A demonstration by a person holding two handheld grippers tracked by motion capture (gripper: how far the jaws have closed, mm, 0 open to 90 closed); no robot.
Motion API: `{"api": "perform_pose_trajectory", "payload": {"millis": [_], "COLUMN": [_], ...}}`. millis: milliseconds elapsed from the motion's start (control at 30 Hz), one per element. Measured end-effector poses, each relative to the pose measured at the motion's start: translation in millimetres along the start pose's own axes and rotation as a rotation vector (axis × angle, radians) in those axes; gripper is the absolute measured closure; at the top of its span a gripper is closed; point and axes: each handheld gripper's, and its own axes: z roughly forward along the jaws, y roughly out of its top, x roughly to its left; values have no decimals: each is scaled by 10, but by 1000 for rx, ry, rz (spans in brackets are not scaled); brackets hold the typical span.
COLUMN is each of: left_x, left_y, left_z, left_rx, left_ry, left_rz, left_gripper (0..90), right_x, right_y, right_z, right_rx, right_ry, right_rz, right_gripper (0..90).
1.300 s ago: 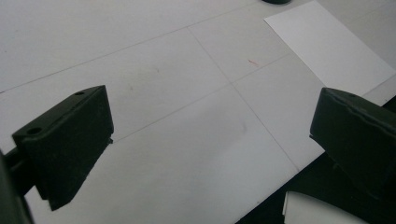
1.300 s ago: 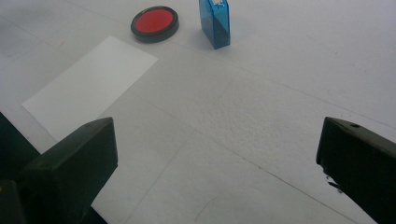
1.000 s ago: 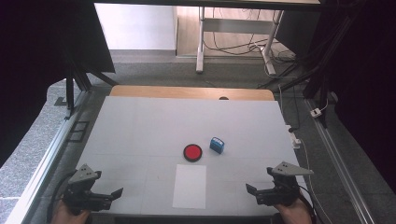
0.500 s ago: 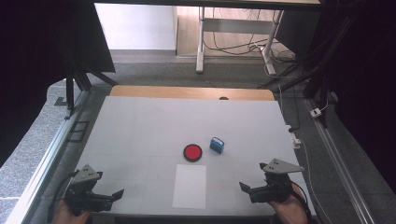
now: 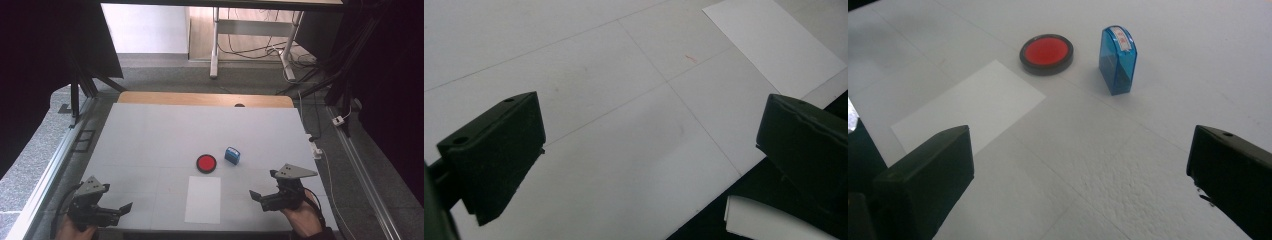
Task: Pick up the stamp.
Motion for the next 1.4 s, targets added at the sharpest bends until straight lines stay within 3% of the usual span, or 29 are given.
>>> {"api": "perform_pose_trajectory", "payload": {"millis": [333,700,1133,1200,1400], "left_x": [0,0,-5,-7,-4], "left_y": [-2,-2,-2,-2,-4], "left_z": [-3,-3,-1,-1,-1], "left_rx": [-4,-3,-1,-2,-6], "left_ry": [3,2,2,5,-1], "left_rz": [-1,0,6,8,6], "left_gripper": [0,0,0,0,0], "right_x": [30,13,-8,-31,-105], "right_y": [101,193,293,315,369], "right_z": [129,294,501,558,693], "right_rx": [6,43,82,99,124], "right_ry": [47,62,22,12,4], "right_rz": [1,21,-8,-35,-33], "right_gripper": [0,0,0,0,0]}}
